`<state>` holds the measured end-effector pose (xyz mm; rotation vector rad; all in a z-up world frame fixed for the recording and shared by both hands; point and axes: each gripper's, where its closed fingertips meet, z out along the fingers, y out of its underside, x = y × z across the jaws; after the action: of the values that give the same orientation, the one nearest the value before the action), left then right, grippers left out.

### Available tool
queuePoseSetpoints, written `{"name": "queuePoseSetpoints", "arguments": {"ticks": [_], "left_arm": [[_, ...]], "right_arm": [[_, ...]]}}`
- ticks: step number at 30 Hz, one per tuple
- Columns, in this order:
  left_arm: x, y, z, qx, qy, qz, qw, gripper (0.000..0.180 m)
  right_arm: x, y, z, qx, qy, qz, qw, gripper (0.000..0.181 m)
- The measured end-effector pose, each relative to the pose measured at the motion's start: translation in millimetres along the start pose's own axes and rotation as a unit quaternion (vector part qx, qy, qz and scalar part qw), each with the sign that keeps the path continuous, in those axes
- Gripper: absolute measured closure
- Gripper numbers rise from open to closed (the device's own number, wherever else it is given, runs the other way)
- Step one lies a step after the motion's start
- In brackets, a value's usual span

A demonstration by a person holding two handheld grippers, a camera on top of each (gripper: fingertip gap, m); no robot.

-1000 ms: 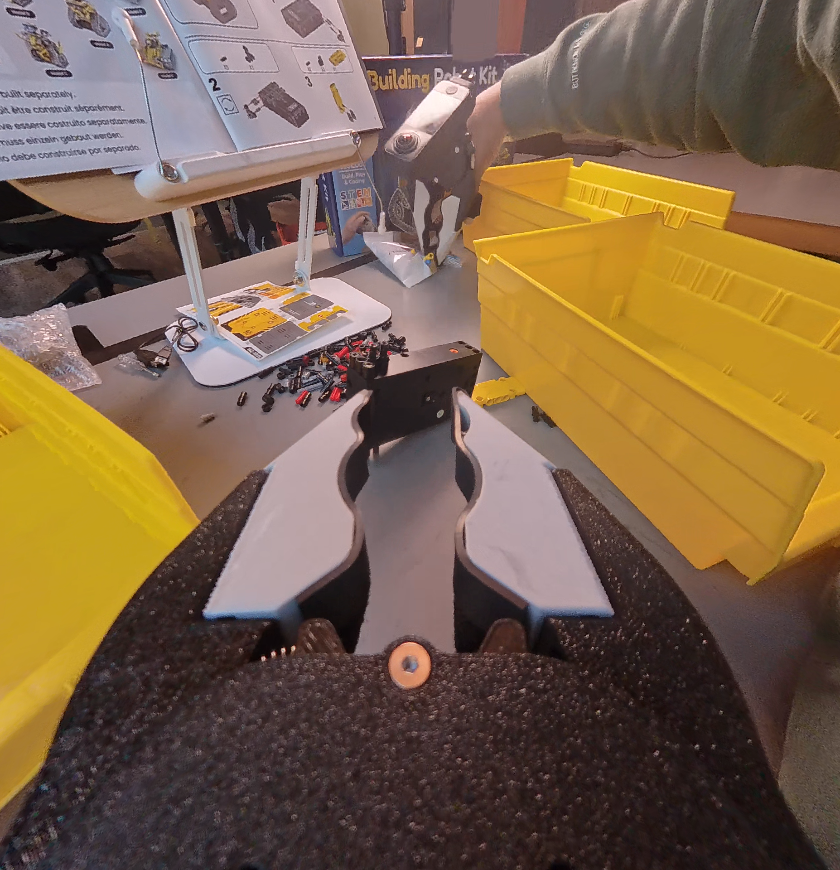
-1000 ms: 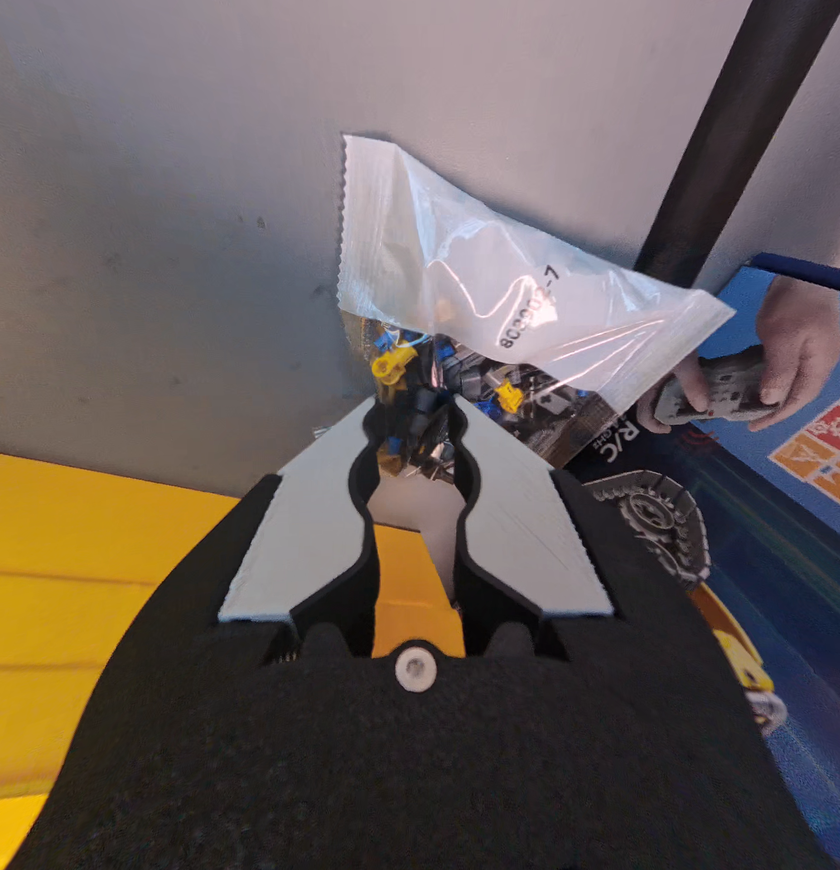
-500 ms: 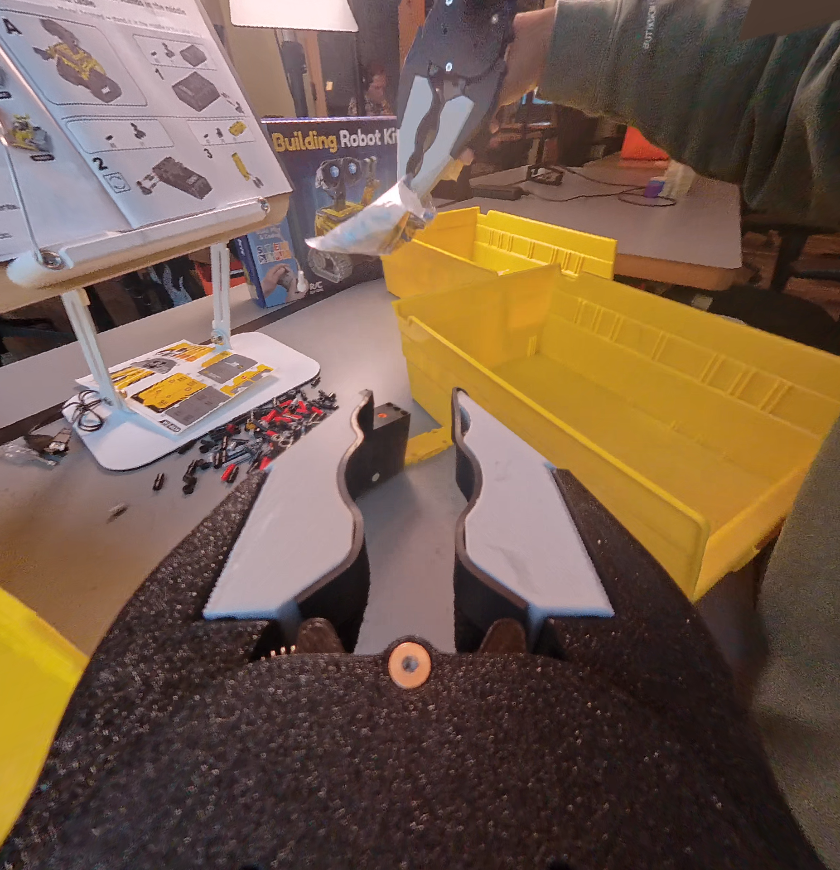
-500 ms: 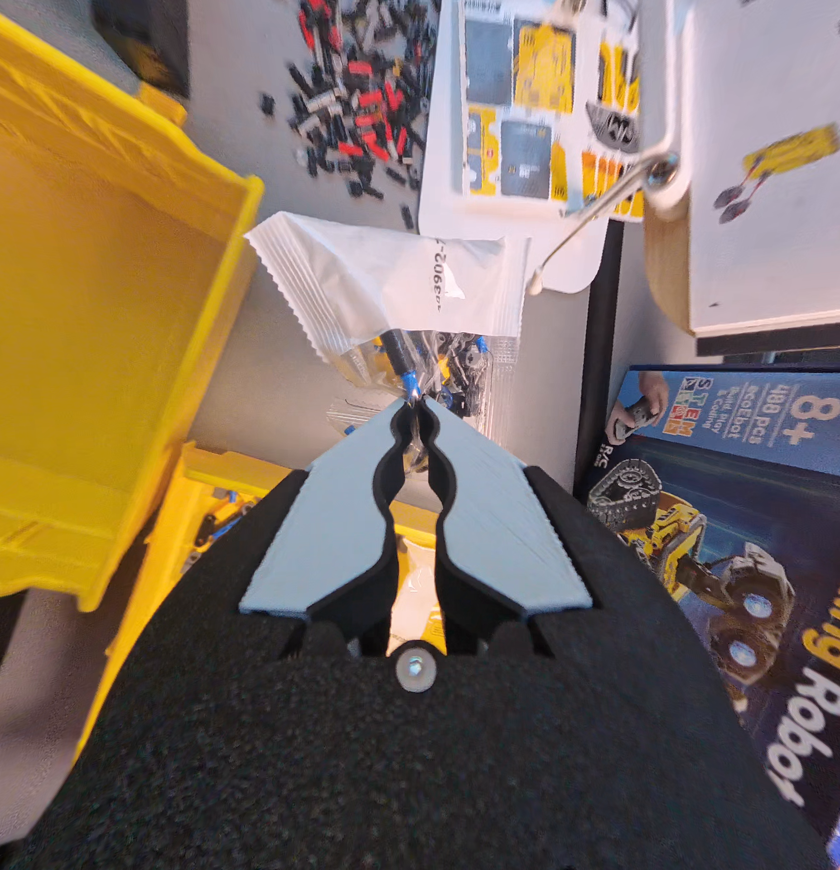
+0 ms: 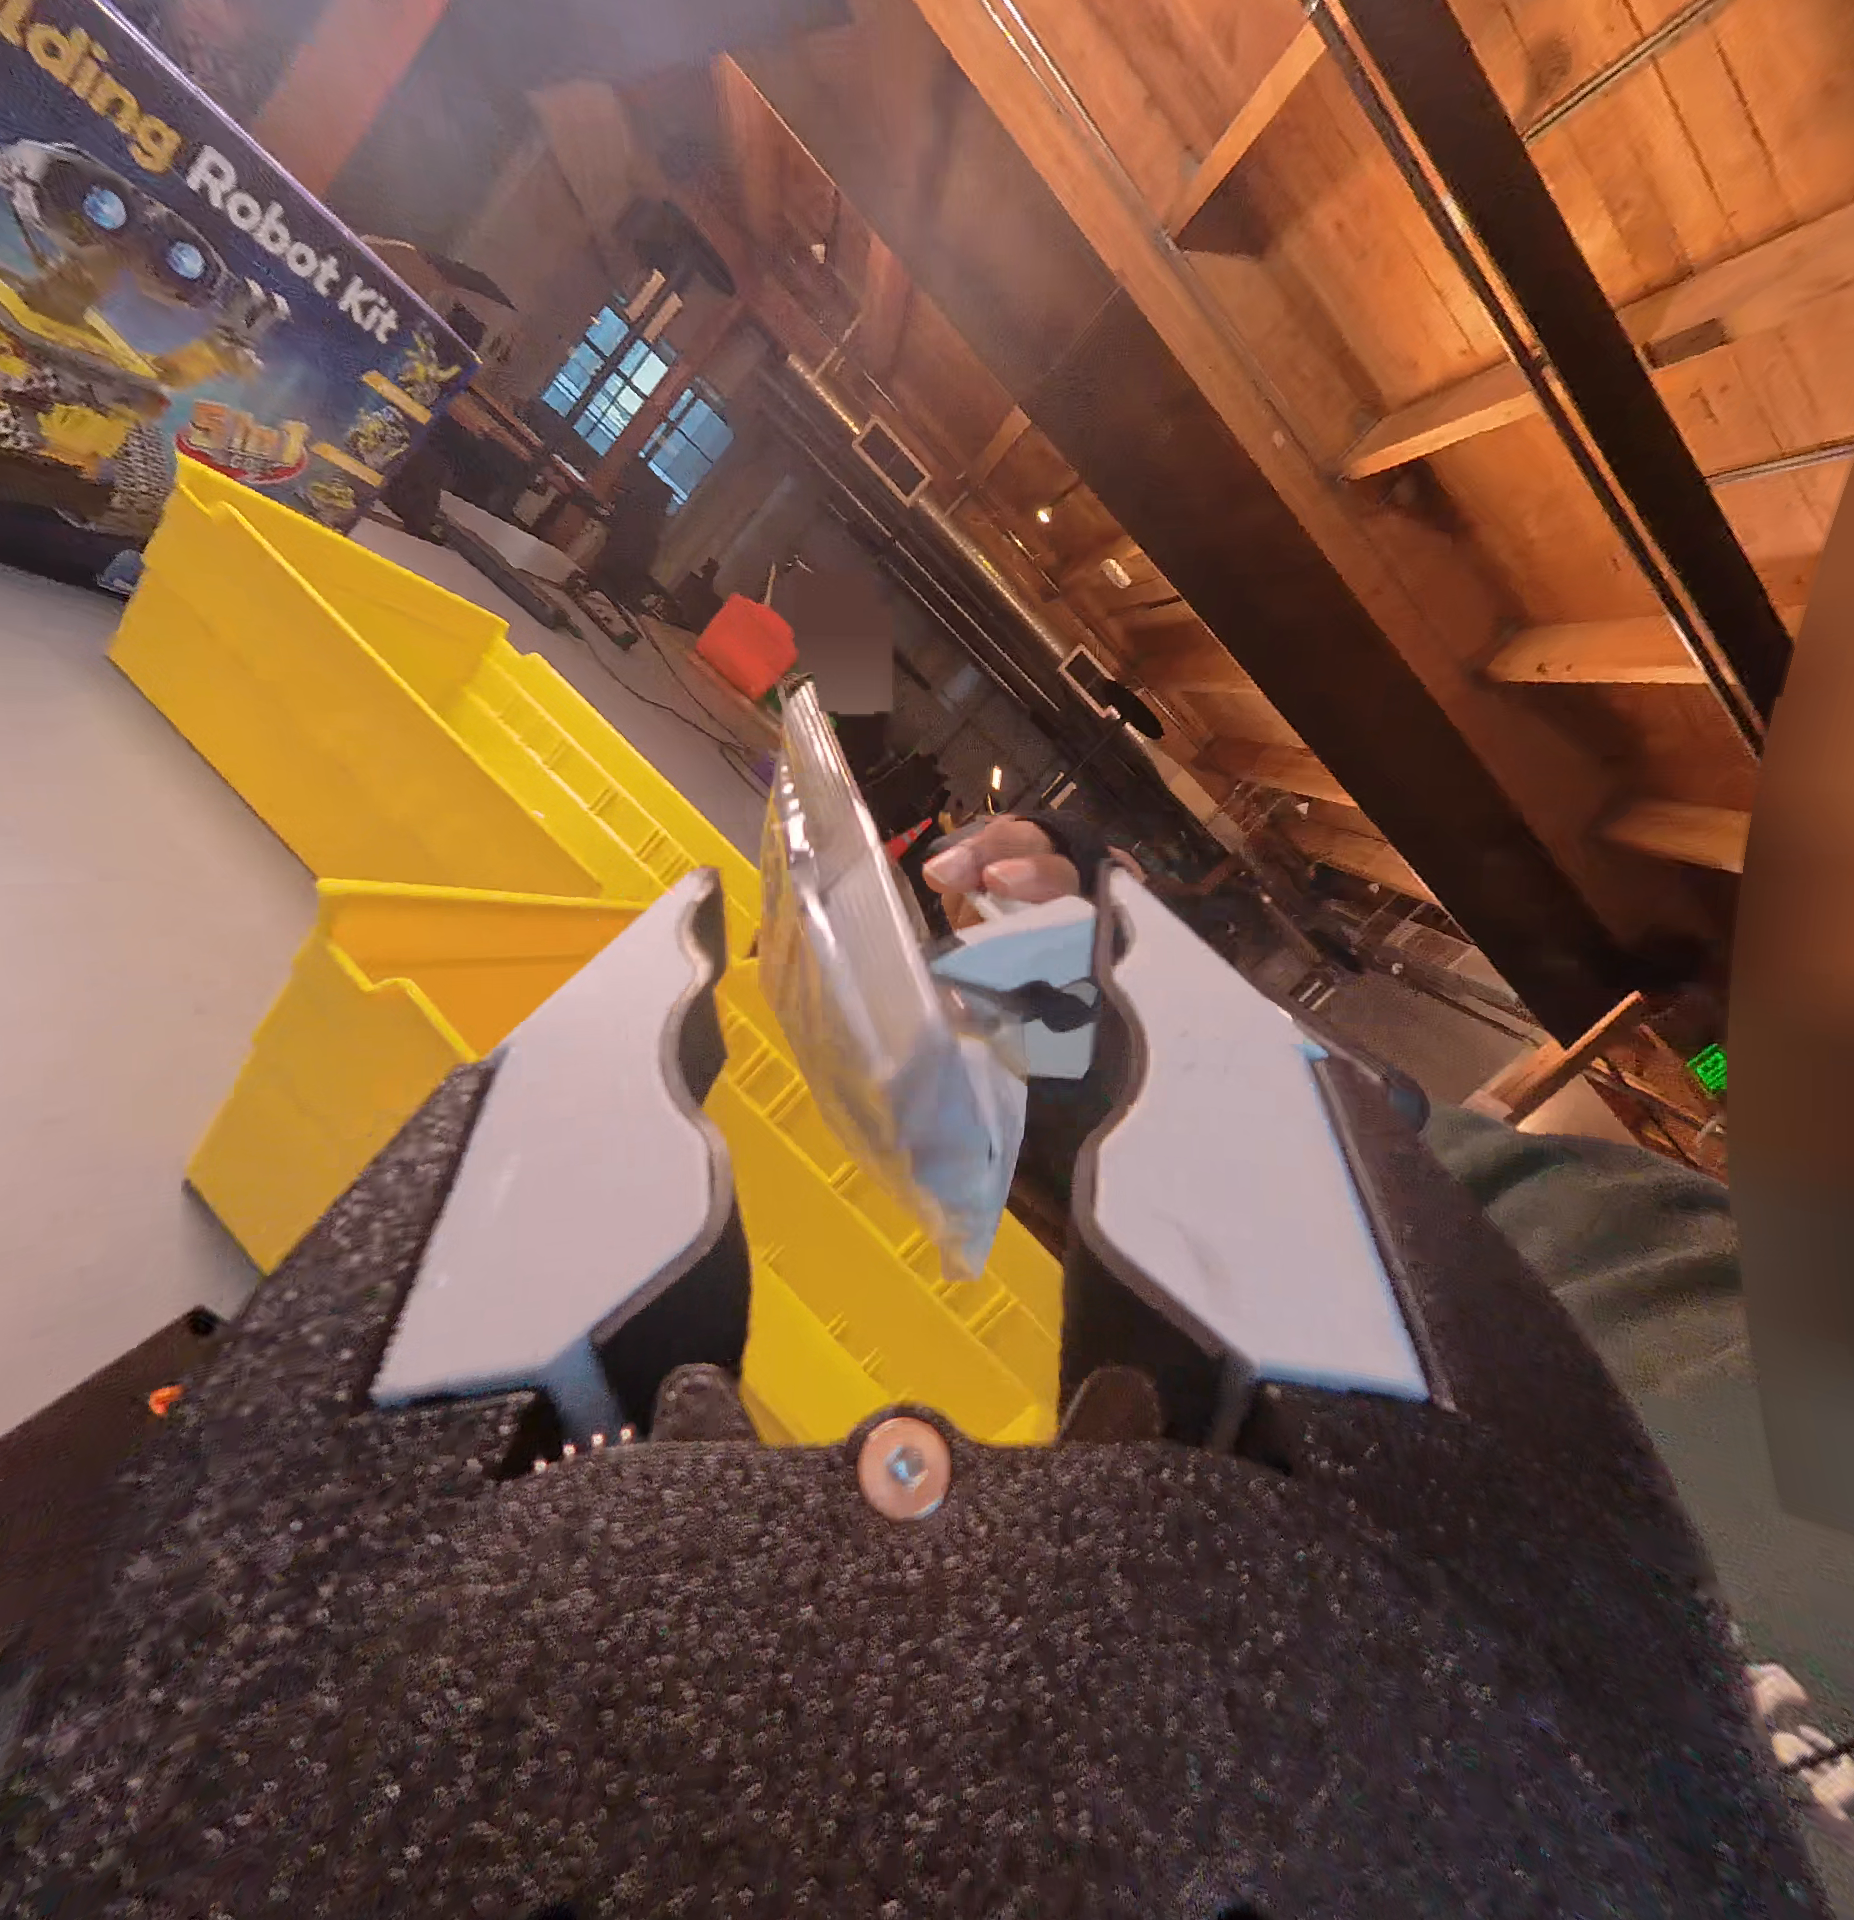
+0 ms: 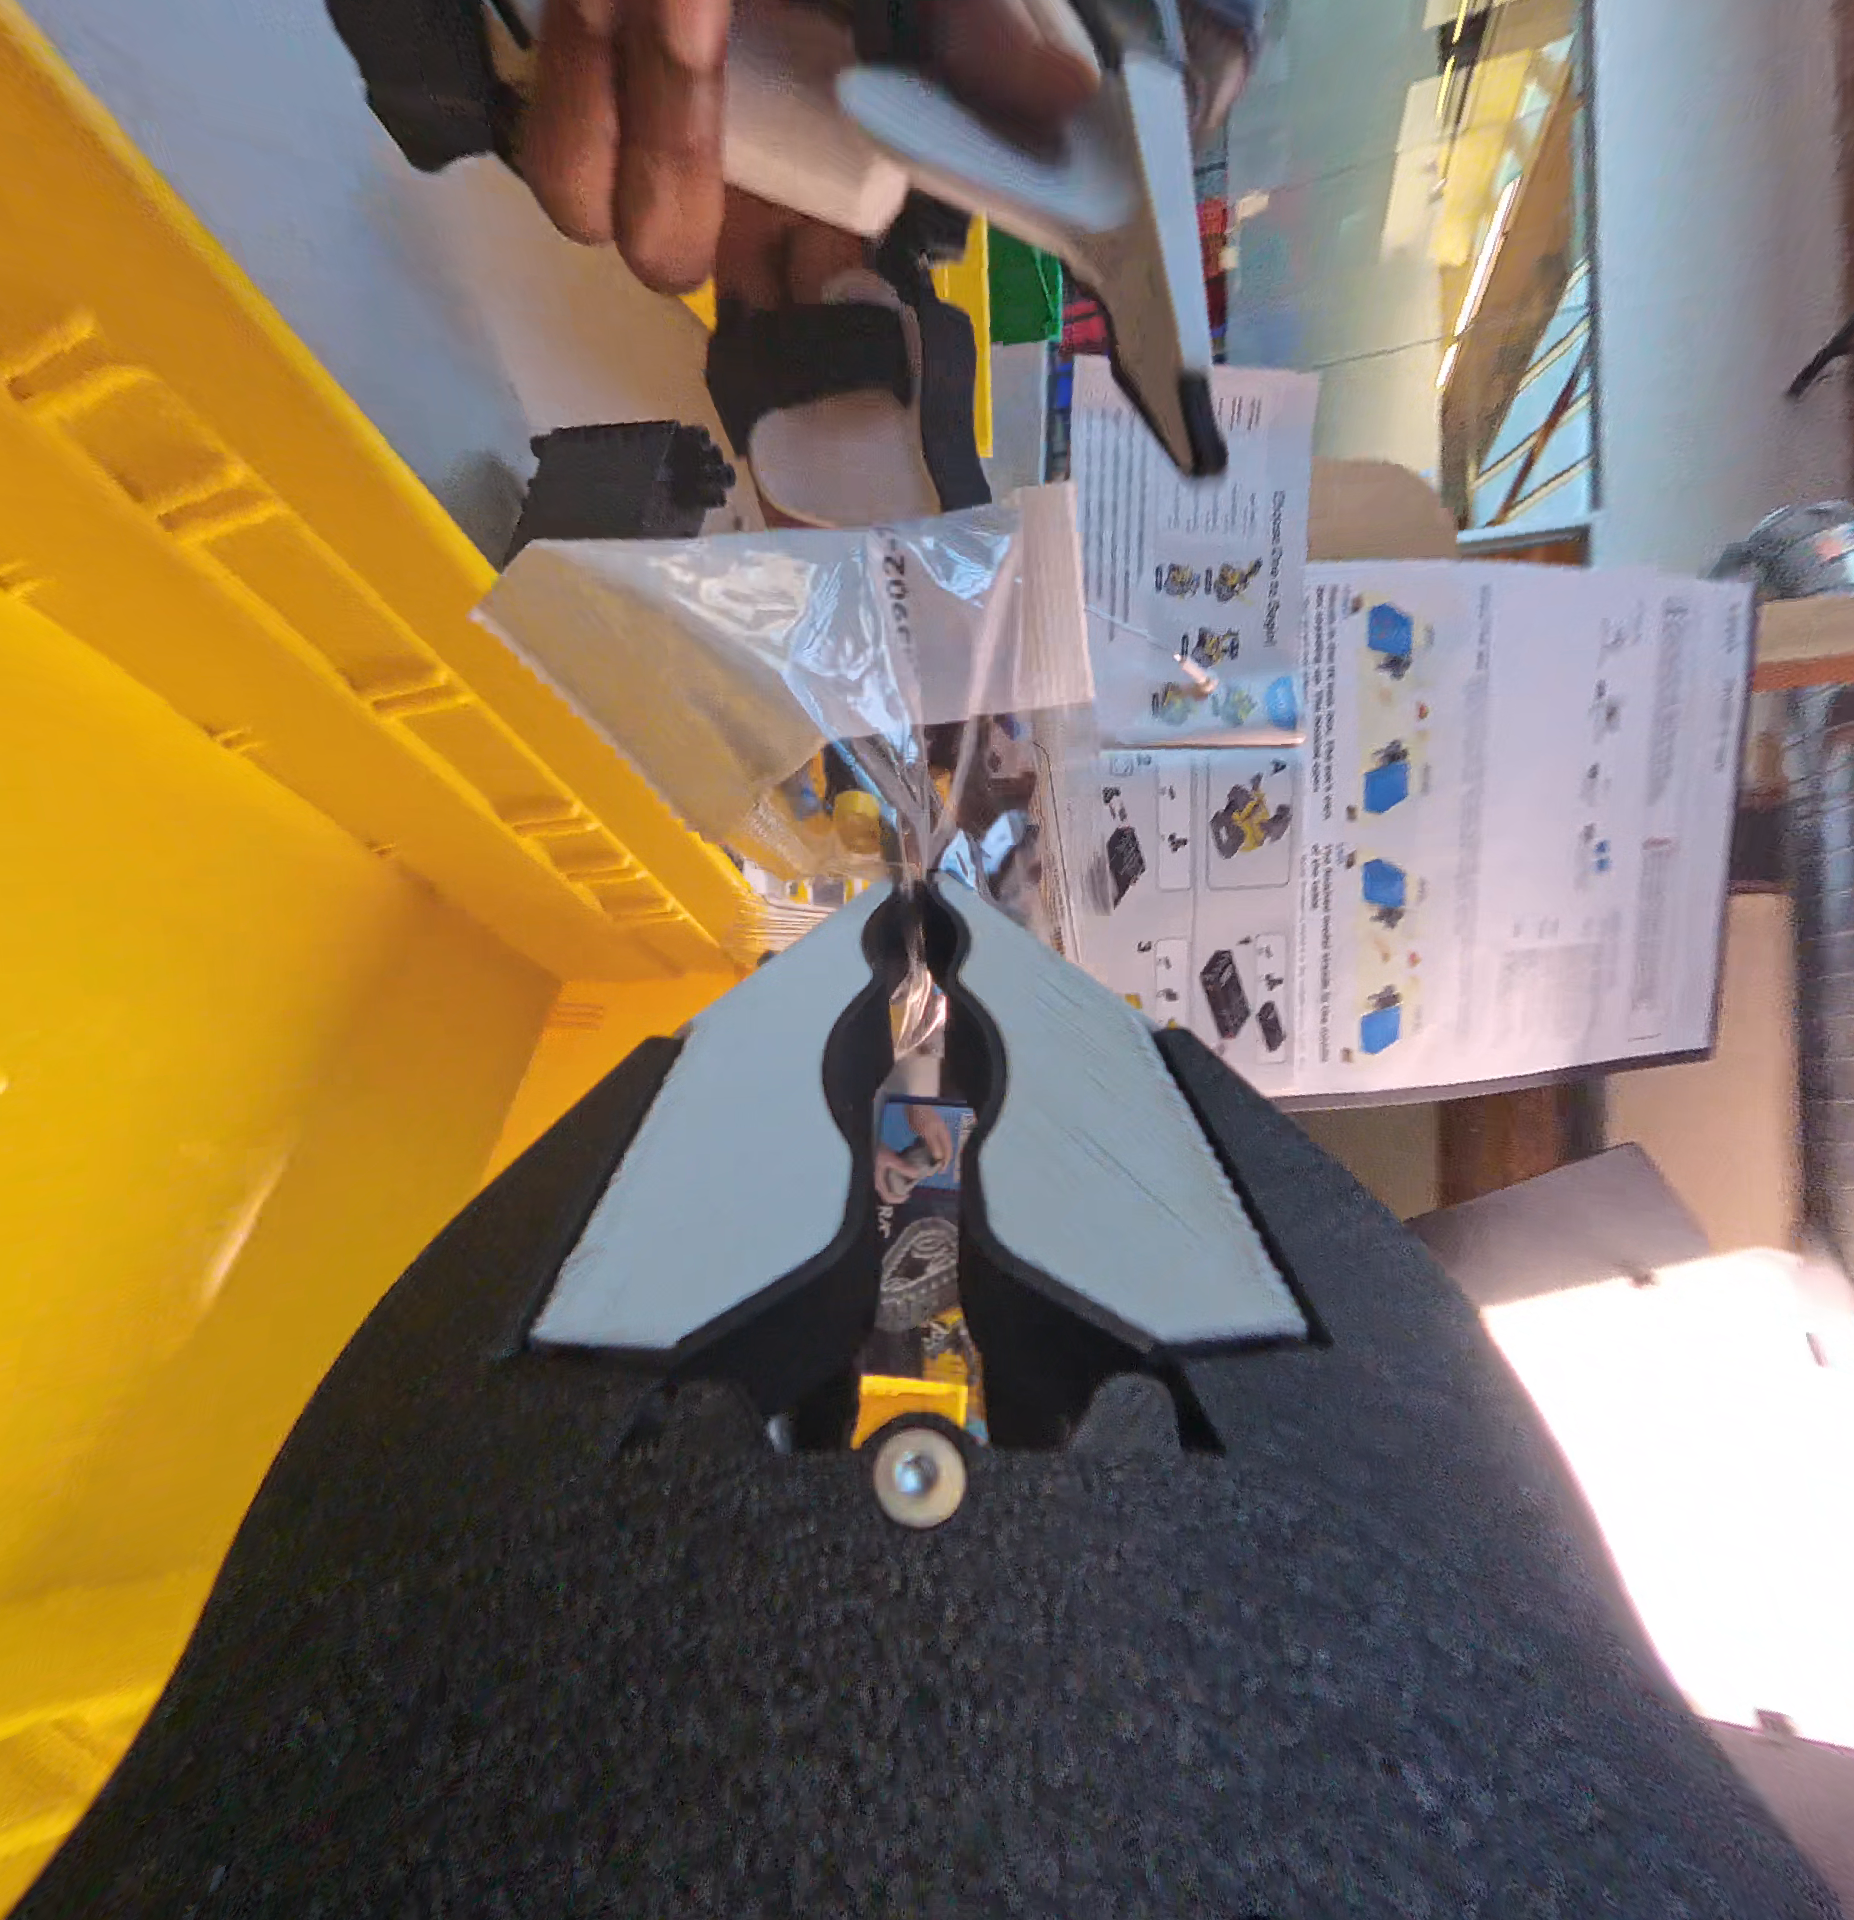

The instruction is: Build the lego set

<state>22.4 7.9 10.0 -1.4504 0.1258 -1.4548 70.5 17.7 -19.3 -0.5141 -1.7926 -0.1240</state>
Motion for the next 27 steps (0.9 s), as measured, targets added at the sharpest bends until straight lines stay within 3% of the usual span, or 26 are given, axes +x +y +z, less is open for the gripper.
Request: {"name": "queuePoseSetpoints", "arguments": {"ticks": [2,3,9,13,16,18,20,22,27], "left_arm": [[6,12,3,-0.023,0.014,0.022,0.999,0.163],[7,15,1,-0.025,0.011,0.038,0.999,0.18],[19,10,-32,-0.039,-0.004,0.105,0.994,0.18],[8,23,-47,-0.079,-0.046,0.127,0.988,0.18],[9,29,-51,-0.07,-0.013,0.062,0.996,0.129],[10,36,-50,-0.073,0.0,0.049,0.996,0.122],[8,48,-46,-0.099,0.0,0.066,0.993,0.127],[9,56,-43,-0.125,0.003,0.09,0.988,0.165],[10,50,-46,-0.15,-0.009,0.146,0.978,0.172]], "right_arm": [[-11,-15,0,0.0,0.026,-0.041,0.999,0.181],[-15,-19,-1,-0.002,0.035,-0.055,0.998,0.181],[-25,-31,-17,0.052,0.022,0.061,0.997,0.181],[-24,-35,-17,0.059,0.054,0.024,0.996,0.181],[-27,-40,-11,0.059,0.075,-0.032,0.995,0.181],[-28,-42,-6,0.065,0.081,-0.05,0.993,0.181],[-28,-47,-3,0.075,0.09,-0.068,0.991,0.181],[-27,-52,0,0.085,0.096,-0.079,0.989,0.181],[-25,-51,1,0.096,0.104,-0.066,0.988,0.181]]}}
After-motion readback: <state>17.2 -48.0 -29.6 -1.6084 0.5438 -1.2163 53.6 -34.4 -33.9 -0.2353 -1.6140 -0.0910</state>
